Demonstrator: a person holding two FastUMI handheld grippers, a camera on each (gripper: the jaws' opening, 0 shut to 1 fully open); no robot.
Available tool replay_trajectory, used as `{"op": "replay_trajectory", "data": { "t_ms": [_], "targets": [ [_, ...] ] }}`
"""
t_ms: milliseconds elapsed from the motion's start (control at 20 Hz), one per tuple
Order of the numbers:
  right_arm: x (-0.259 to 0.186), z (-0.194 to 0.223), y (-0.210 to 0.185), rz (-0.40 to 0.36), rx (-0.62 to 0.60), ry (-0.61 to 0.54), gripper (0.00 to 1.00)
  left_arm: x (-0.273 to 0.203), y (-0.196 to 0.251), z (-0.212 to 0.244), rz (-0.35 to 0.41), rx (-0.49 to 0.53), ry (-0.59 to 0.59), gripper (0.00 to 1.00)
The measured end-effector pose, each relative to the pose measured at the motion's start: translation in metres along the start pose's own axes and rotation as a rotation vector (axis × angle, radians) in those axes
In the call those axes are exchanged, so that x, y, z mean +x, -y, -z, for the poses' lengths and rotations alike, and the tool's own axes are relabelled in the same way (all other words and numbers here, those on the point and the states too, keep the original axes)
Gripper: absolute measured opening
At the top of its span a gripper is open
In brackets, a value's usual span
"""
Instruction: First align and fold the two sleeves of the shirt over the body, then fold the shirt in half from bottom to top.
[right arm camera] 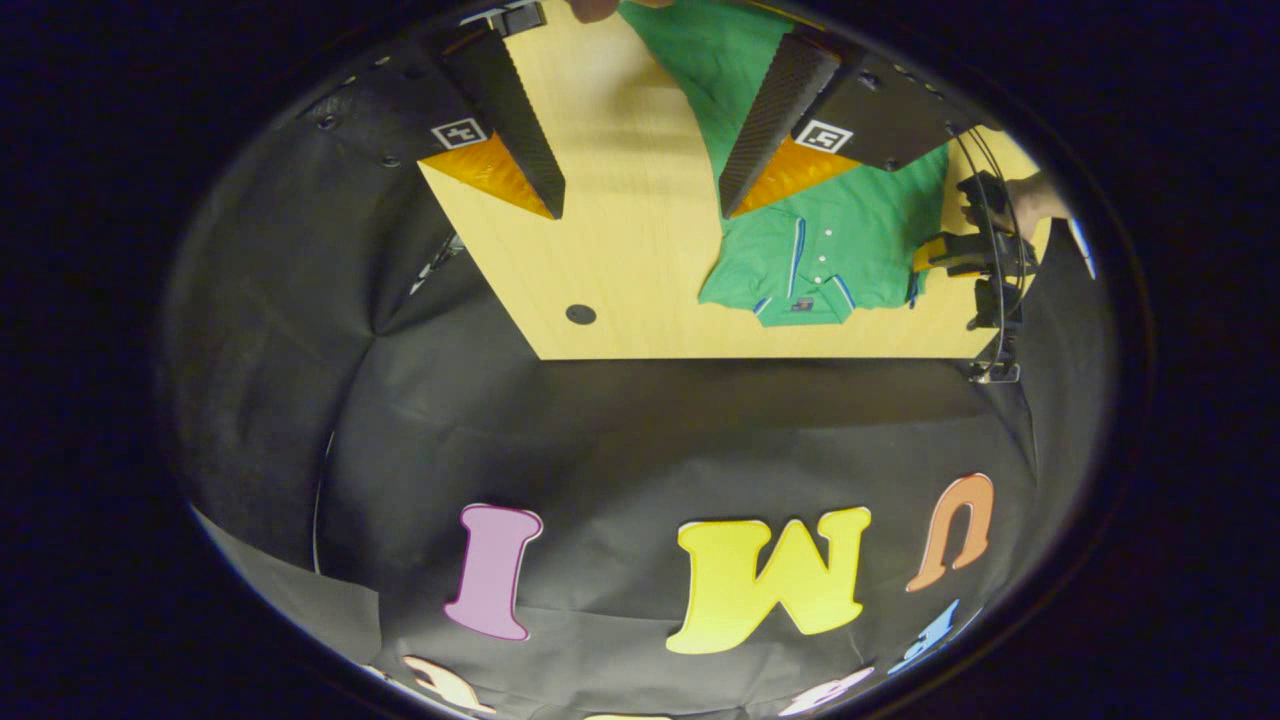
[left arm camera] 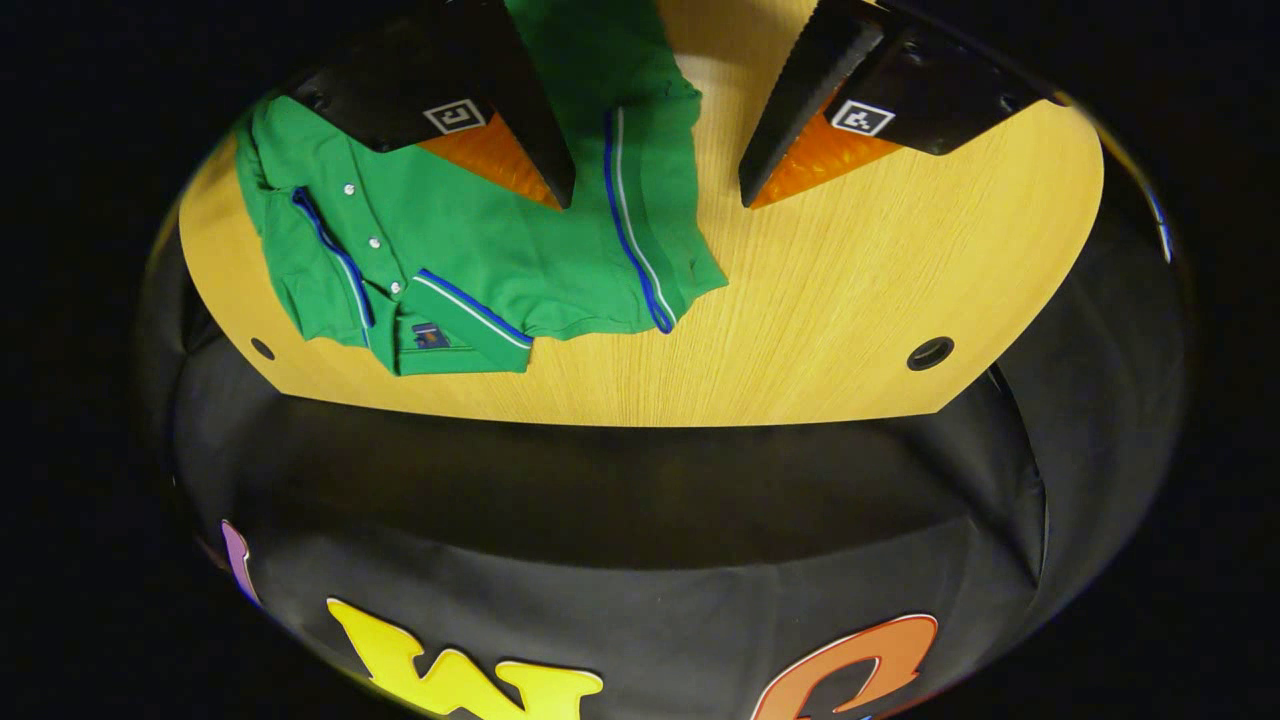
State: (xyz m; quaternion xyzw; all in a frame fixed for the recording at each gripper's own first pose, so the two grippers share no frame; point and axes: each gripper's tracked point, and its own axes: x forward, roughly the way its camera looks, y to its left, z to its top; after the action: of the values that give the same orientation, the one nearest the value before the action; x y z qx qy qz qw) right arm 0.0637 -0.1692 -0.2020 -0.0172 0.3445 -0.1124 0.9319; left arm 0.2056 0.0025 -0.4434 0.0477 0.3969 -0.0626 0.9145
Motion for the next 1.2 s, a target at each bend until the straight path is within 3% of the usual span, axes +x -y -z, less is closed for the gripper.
{"op": "replay_trajectory", "data": {
  "t_ms": [250, 400, 450, 550, 600, 700, 1000, 1200],
  "targets": [
    [0.009, 0.010, -0.011, -0.009, -0.009, -0.040, 0.95, 0.009, -0.014, 0.004, -0.009, 0.030, -0.006, 0.95],
    [0.013, 0.010, -0.020, -0.024, 0.000, -0.051, 0.96, 0.007, -0.017, 0.003, -0.008, 0.038, -0.005, 0.78],
    [0.015, 0.011, -0.023, -0.030, 0.004, -0.055, 0.96, 0.005, -0.017, 0.001, -0.001, 0.035, 0.003, 0.50],
    [0.016, 0.013, -0.027, -0.039, 0.006, -0.061, 0.95, 0.005, -0.018, -0.004, 0.015, 0.034, 0.018, 0.34],
    [0.017, 0.014, -0.028, -0.042, 0.005, -0.064, 0.96, 0.005, -0.016, -0.005, 0.024, 0.032, 0.021, 0.18],
    [0.017, 0.015, -0.028, -0.045, 0.006, -0.067, 0.96, 0.005, -0.012, -0.004, 0.046, 0.021, 0.019, 0.07],
    [0.016, 0.018, -0.026, -0.055, 0.045, -0.075, 0.96, -0.026, -0.002, -0.052, 0.086, 0.028, 0.119, 0.05],
    [0.010, 0.013, -0.027, -0.071, 0.044, -0.050, 0.96, -0.043, 0.038, -0.079, 0.108, 0.063, 0.134, 0.05]
  ]
}}
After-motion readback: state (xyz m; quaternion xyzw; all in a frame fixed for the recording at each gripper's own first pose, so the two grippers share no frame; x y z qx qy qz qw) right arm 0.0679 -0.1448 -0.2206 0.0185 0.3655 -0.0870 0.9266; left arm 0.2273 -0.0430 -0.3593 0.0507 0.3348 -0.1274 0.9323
